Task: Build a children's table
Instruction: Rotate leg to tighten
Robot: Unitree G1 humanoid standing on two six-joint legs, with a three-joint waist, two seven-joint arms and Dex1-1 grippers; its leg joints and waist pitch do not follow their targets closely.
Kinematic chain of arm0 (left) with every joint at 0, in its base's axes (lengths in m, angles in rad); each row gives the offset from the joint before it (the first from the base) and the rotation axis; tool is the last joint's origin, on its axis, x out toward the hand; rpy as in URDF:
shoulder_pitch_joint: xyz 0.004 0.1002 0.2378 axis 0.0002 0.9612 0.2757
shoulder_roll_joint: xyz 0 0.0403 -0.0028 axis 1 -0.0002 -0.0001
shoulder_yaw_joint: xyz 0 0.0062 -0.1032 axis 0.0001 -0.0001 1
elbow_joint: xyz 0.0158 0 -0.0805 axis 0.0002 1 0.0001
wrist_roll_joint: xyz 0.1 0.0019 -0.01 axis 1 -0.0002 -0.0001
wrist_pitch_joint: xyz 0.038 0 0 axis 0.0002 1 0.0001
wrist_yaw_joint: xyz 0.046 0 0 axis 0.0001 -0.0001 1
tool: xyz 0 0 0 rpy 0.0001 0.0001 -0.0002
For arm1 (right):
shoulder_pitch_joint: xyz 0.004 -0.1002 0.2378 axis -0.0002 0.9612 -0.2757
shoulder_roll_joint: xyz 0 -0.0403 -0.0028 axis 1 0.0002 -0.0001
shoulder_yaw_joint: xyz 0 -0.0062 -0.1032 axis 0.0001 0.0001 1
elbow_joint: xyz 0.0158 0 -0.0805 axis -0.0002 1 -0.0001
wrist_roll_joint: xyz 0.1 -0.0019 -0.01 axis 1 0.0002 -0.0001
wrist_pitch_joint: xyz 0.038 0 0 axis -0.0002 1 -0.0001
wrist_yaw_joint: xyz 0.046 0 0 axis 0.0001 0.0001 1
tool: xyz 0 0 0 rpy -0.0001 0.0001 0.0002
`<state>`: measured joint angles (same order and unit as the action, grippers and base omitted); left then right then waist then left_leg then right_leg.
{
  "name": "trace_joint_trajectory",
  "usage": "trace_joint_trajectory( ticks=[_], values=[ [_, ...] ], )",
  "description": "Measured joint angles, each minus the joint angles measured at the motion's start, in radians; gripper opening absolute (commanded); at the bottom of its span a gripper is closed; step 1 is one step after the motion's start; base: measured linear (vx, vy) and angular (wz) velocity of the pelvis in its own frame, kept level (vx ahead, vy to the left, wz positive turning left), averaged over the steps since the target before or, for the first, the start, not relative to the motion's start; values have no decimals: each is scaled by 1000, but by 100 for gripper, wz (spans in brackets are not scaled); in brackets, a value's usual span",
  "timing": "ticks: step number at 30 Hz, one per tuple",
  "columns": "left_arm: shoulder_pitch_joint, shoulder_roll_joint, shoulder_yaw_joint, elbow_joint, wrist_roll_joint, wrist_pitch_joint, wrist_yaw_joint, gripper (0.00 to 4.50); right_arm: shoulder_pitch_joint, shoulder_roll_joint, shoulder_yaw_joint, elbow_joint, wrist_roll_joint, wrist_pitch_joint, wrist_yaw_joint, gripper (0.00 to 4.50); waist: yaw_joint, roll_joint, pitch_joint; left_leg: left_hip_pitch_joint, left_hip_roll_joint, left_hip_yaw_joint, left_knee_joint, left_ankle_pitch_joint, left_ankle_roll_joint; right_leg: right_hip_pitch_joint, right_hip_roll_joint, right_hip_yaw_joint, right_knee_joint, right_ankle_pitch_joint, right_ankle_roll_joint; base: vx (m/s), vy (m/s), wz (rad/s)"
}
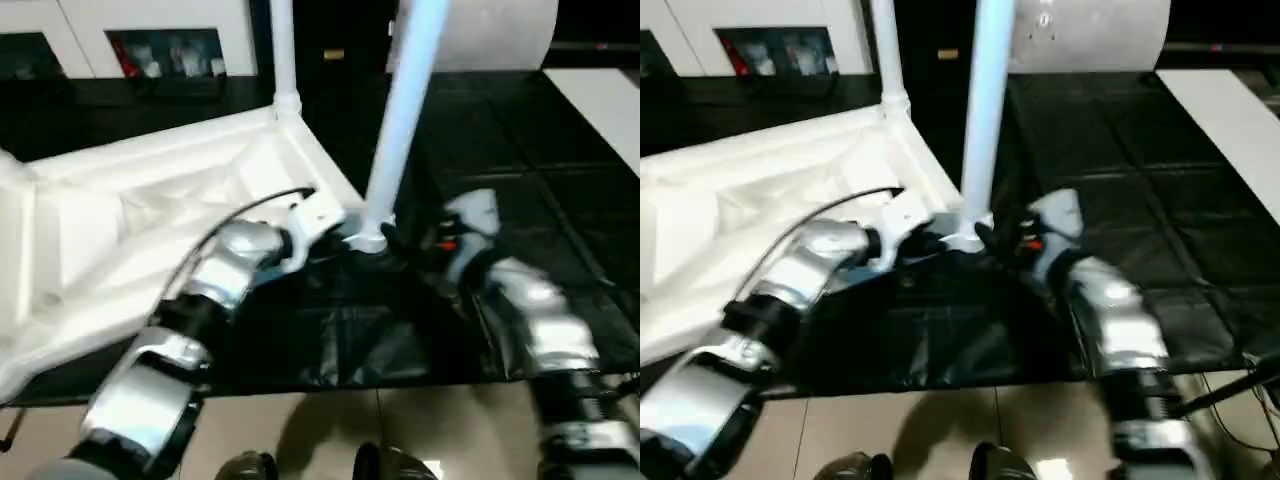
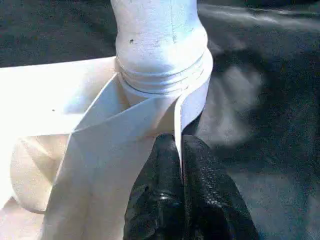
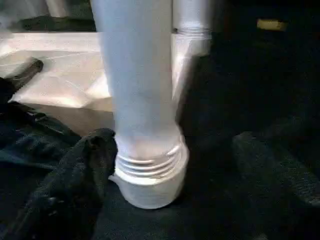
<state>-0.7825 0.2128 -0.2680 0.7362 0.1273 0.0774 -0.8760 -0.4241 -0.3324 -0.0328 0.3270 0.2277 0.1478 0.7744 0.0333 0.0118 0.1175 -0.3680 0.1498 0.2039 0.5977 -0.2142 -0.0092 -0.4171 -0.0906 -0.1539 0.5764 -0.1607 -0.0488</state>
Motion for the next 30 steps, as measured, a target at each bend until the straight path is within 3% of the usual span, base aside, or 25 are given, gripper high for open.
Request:
trace_joint_trajectory(
  ticks=[3, 10, 17, 22, 30],
  values=[
    [11, 38, -16, -7, -3, -57, -79, 0, 8, -81, 31, -28, 18, -2, 156, 441, 0, 0, 0, 0, 0, 0, 0, 0, 0, 0, 0, 0, 0, 0, -1, 0, 0, 0],
    [67, 126, -42, -64, -54, -155, -311, 0, 24, -150, 85, -44, 60, 18, 378, 441, 13, 0, 0, 0, 1, 0, -1, 0, 0, 0, 0, -1, 1, 0, -3, 0, 0, 0],
    [99, 165, -103, -132, -90, -217, -498, 0, -21, -152, 150, -31, 85, 33, 522, 378, 54, 0, 0, -1, 1, 0, 0, -1, 0, 0, -1, -1, 0, 0, -4, 0, 0, 0],
    [104, 172, -115, -144, -93, -237, -534, 0, -24, -151, 196, -27, 86, 51, 592, 341, 58, 0, 0, -1, 1, 0, 0, 0, 0, 0, -1, -1, 1, 0, -4, 0, 0, 0],
    [104, 176, -115, -144, -93, -241, -537, 0, -42, -152, 205, -6, 90, 63, 631, 274, 57, -1, -1, -1, 1, 0, 1, 0, 0, 0, -1, -1, 1, 0, -4, 0, 0, 0]
  ],
)
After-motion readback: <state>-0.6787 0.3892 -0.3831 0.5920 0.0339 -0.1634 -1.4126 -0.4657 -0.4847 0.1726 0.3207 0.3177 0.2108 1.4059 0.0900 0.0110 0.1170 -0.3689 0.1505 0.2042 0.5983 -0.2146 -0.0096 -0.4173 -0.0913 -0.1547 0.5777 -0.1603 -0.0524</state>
